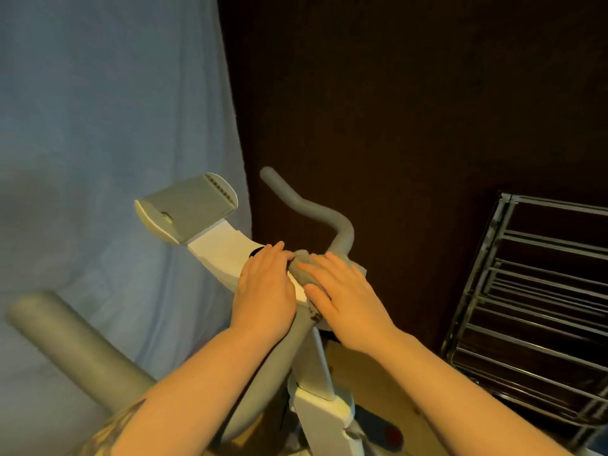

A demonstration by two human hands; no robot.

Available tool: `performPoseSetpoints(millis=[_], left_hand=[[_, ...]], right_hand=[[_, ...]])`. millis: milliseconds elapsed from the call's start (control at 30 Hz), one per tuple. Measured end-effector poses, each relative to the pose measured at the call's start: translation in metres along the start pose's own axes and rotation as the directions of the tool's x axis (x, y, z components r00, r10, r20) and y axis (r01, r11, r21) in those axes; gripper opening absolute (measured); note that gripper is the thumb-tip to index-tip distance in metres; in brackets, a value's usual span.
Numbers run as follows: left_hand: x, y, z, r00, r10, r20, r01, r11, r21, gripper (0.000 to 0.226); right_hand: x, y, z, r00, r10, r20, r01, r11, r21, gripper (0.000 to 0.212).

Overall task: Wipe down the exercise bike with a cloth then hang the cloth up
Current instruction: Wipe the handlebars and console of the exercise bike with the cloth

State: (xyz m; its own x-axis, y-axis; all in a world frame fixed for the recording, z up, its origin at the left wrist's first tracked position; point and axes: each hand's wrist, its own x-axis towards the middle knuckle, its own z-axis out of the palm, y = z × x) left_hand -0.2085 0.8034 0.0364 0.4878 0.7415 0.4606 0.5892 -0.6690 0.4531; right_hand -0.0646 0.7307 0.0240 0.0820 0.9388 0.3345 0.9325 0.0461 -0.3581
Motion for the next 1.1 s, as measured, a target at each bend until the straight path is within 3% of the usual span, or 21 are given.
performPoseSetpoints(millis=[133,300,367,433,533,633,767,867,1000,1100], left_hand=[[0.002,0.004,0.002,0.999,0.039,0.028,-0.043,0.989,0.143,0.034],[0.005,0.008,-0.001,0.993,0.114,0.034,-0.119,0.947,0.299,0.04],[0.015,0.016,-0.001,0.993,0.105,0.058,-0.118,0.94,0.321,0.026],[0.029,0.025,0.002,0.995,0.062,0.08,-0.085,0.943,0.322,0.016],[0.052,0.038,0.015,0.996,-0.003,0.09,-0.027,0.946,0.324,0.017],[0.066,0.045,0.03,0.993,-0.104,0.055,0.088,0.967,0.24,0.018],[0.067,0.044,0.039,0.988,-0.156,0.012,0.149,0.959,0.243,0.023],[0.063,0.045,0.039,0.961,-0.267,-0.065,0.275,0.935,0.222,0.025],[0.062,0.045,0.043,0.952,-0.301,-0.051,0.302,0.905,0.301,0.039],[0.065,0.043,0.043,0.94,-0.339,-0.043,0.337,0.894,0.294,0.037]], right_hand=[[0.04,0.01,-0.007,0.988,0.128,0.081,-0.135,0.987,0.089,0.041],[0.011,0.018,-0.009,0.998,0.016,0.062,-0.023,0.993,0.118,0.045],[0.031,0.039,-0.013,0.997,0.012,0.071,-0.017,0.997,0.071,0.045],[0.051,0.053,-0.014,0.998,0.059,0.014,-0.06,0.997,0.038,0.043],[0.051,0.054,-0.004,0.995,0.039,-0.089,-0.027,0.991,0.133,0.041],[0.043,0.063,-0.006,0.998,0.015,-0.053,0.0,0.961,0.276,0.039],[0.072,0.082,-0.026,0.955,0.189,-0.227,-0.082,0.908,0.411,0.036],[0.07,0.079,-0.011,0.965,0.116,-0.235,-0.053,0.964,0.261,0.043],[0.071,0.094,0.013,0.985,-0.005,-0.17,0.029,0.989,0.142,0.043],[0.1,0.106,0.005,0.987,-0.058,-0.153,0.069,0.995,0.067,0.051]])
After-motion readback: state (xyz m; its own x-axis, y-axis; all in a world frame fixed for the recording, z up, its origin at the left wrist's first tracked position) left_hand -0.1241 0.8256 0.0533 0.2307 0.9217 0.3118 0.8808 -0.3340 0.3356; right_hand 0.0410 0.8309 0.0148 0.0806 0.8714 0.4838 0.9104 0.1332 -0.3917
